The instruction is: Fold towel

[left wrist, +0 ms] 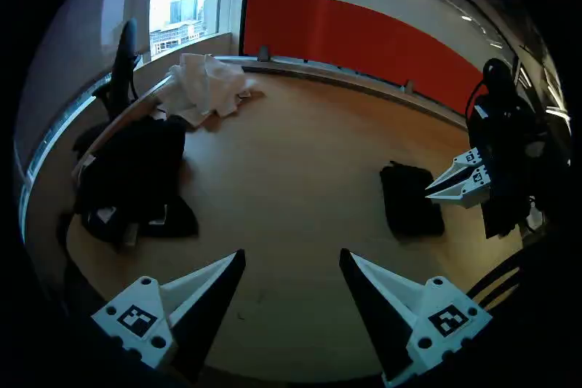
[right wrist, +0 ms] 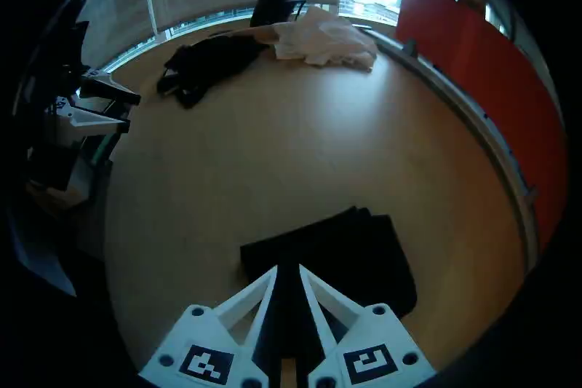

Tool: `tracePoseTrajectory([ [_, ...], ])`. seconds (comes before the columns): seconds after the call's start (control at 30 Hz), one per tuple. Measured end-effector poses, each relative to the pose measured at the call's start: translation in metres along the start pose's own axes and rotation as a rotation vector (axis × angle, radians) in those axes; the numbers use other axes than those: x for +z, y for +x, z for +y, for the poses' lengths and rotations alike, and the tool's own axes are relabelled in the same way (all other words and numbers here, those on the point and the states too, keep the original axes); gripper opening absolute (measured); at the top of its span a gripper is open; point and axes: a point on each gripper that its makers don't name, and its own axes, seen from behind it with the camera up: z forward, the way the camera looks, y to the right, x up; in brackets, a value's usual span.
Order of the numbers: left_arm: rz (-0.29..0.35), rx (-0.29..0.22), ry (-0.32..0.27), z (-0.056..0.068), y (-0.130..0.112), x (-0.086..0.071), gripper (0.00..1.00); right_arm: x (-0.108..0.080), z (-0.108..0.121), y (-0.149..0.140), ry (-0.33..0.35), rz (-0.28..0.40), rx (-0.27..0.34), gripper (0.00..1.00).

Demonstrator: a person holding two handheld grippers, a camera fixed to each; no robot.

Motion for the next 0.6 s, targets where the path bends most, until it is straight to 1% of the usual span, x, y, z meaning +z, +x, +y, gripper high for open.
tracePoseTrajectory([
  [0.2, -0.005, -0.012, 0.001, -0.0031, -0.0024, 0.0010, 0.97, 0.0032, -0.0002, -0.0021, 0.008, -0.011, 0.008, 0.07],
  [0.27, -0.006, -0.010, 0.000, -0.0033, -0.0023, 0.0021, 0.96, 0.0033, -0.0001, -0.0028, 0.010, -0.013, 0.013, 0.09],
  [0.3, -0.006, -0.009, -0.001, -0.0033, -0.0021, 0.0026, 0.96, 0.0033, 0.0000, -0.0032, 0.011, -0.014, 0.015, 0.15],
  [0.47, -0.010, -0.003, -0.003, -0.0028, -0.0015, 0.0045, 0.96, 0.0016, -0.0005, -0.0050, 0.014, -0.012, 0.025, 0.60],
  [0.5, -0.010, -0.003, -0.005, -0.0023, -0.0014, 0.0048, 0.96, 0.0011, -0.0005, -0.0055, 0.013, -0.012, 0.026, 0.65],
  [0.53, -0.010, -0.002, -0.007, -0.0017, -0.0013, 0.0050, 0.97, 0.0006, -0.0004, -0.0061, 0.011, -0.012, 0.027, 0.67],
  [0.6, -0.011, -0.002, -0.010, -0.0006, -0.0010, 0.0054, 0.96, -0.0004, -0.0002, -0.0075, 0.007, -0.013, 0.029, 0.68],
])
